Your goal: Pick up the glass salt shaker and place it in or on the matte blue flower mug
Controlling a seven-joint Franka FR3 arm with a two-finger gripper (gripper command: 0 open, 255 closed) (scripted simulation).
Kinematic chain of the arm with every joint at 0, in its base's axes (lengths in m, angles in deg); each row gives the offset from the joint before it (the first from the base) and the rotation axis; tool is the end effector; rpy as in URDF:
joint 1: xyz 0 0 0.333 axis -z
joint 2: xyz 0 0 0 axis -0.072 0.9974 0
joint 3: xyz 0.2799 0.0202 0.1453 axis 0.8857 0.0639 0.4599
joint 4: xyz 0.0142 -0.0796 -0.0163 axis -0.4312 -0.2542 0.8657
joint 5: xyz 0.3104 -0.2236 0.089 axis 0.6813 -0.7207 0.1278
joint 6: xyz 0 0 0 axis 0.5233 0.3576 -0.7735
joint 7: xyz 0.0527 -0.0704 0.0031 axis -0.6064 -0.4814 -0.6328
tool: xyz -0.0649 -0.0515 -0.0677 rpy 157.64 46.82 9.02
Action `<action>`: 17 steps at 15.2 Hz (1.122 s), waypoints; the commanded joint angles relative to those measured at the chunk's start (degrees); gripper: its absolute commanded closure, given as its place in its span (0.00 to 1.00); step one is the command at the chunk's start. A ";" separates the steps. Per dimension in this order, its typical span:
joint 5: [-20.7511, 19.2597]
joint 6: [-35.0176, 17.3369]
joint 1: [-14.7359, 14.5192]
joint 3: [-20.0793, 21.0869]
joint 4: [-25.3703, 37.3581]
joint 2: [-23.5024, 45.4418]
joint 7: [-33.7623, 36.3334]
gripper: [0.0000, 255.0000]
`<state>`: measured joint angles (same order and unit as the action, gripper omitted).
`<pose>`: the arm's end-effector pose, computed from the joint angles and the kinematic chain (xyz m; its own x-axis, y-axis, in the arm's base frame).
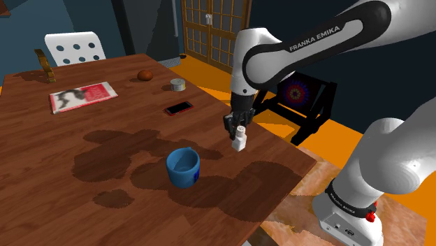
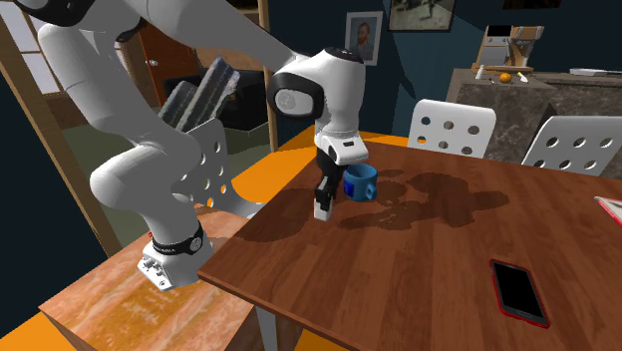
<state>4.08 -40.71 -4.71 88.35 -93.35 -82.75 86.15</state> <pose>0.3855 0.1505 0.3905 0.9959 -0.0218 -0.0881 -0.0314 -0.9935 -0.1090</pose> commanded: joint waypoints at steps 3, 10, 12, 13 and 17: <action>-0.29 3.45 0.08 -0.26 1.91 -1.53 0.41 1.00; -0.79 9.31 0.23 -0.74 5.66 -3.68 1.08 1.00; -0.92 10.94 0.27 -0.87 6.83 -4.15 1.26 1.00; -0.99 11.75 0.29 -0.94 7.43 -4.36 1.36 1.00; -1.25 14.96 0.38 -1.20 9.94 -5.06 1.74 1.00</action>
<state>2.98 -26.66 -4.43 87.30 -84.22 -87.77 87.90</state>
